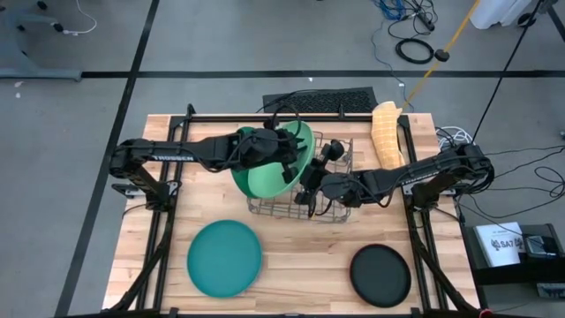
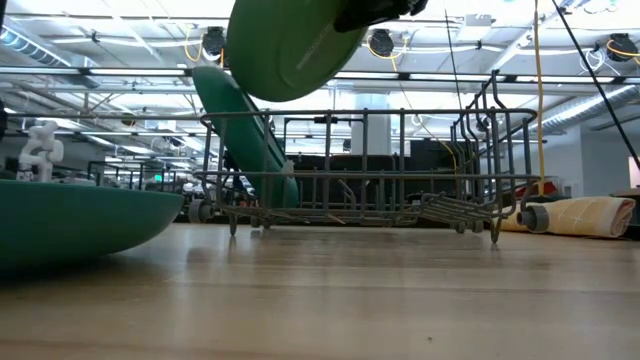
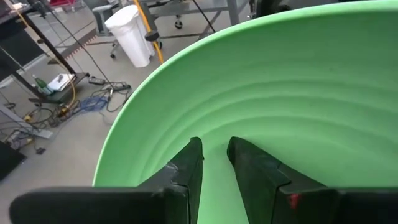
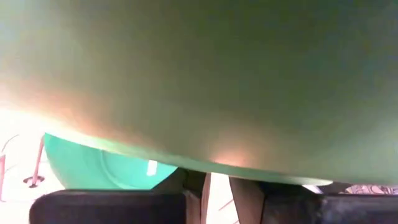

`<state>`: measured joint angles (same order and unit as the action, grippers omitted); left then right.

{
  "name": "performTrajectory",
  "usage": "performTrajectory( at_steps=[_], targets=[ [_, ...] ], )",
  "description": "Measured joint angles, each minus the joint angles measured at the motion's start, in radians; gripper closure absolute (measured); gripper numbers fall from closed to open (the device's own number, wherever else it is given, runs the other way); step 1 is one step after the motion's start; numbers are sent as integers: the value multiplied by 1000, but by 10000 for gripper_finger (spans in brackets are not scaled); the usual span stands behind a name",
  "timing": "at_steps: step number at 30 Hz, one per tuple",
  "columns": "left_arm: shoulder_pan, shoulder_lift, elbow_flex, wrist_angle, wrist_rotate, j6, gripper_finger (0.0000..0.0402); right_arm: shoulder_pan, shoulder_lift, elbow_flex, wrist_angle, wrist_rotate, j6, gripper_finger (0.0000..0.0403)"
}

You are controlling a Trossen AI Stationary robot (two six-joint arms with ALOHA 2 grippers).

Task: Sort dishes
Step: Put the light green plate into the dish rack

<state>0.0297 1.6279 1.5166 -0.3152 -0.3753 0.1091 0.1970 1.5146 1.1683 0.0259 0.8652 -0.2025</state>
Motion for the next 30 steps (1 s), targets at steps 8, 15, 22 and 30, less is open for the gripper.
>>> performTrajectory(
  at_steps=[8, 15, 22, 30],
  targets=[
    [-6, 1, 1, -37, 71, -57, 307, 32, 0, 0, -28, 17, -49, 353],
    [-13, 4, -1, -58, 97, -144, 307, 56, -3, 0, -97, 19, -35, 353],
    [-15, 33, -3, 15, 139, -217, 307, 70, -7, 0, -168, 38, 42, 353],
    [-15, 112, -3, 187, 161, -226, 307, 99, -71, 0, -376, 28, 189, 353]
  ],
)
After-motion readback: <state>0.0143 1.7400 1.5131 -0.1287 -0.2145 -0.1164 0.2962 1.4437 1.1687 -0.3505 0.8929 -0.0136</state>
